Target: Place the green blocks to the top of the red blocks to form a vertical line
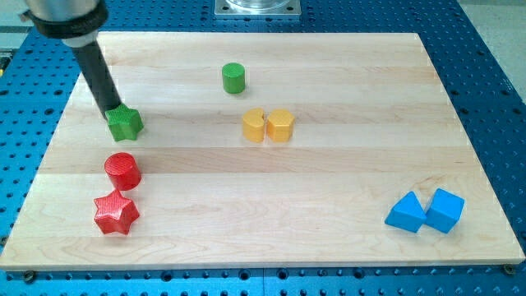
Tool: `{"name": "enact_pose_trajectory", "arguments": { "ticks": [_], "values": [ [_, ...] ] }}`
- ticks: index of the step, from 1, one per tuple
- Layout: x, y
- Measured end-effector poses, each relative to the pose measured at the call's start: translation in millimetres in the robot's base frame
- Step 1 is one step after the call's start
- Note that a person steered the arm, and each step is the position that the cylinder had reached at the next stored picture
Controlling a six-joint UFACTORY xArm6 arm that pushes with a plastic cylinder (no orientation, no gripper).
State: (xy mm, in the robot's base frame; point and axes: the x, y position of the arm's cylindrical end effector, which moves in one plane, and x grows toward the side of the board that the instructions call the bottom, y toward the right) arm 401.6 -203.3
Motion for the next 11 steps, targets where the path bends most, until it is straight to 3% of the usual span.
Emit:
{"name": "enact_pose_trajectory", "arguments": {
  "ticks": [2, 4, 5, 6, 7, 8, 10, 11],
  "values": [
    [4.7, 25.4],
    [-27.9, 177.0],
    [-86.3, 183.0],
    [-80.8, 152.0],
    [-119.2, 150.8],
    [-83.1, 94.8],
    [-126.7, 78.6],
    [-94.5, 50.3]
  ]
}}
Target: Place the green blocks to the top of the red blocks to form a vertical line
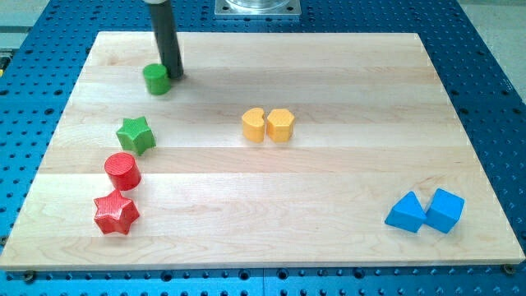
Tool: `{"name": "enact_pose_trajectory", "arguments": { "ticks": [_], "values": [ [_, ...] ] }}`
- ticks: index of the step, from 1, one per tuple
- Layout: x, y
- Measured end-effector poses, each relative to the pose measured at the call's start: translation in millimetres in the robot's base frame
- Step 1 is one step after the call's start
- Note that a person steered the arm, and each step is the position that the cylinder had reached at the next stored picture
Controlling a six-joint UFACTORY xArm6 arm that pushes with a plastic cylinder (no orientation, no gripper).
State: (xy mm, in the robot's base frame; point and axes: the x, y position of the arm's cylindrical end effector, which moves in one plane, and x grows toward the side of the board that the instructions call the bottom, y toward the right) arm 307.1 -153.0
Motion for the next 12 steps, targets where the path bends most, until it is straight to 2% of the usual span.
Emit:
{"name": "enact_pose_trajectory", "arguments": {
  "ticks": [1, 2, 3, 4, 5, 7, 8, 12],
  "values": [
    [-37.7, -8.7],
    [4.7, -32.3],
    [31.2, -29.9],
    [28.5, 21.0],
    [64.1, 19.7],
    [16.3, -3.5],
    [36.6, -15.7],
    [52.6, -24.6]
  ]
}}
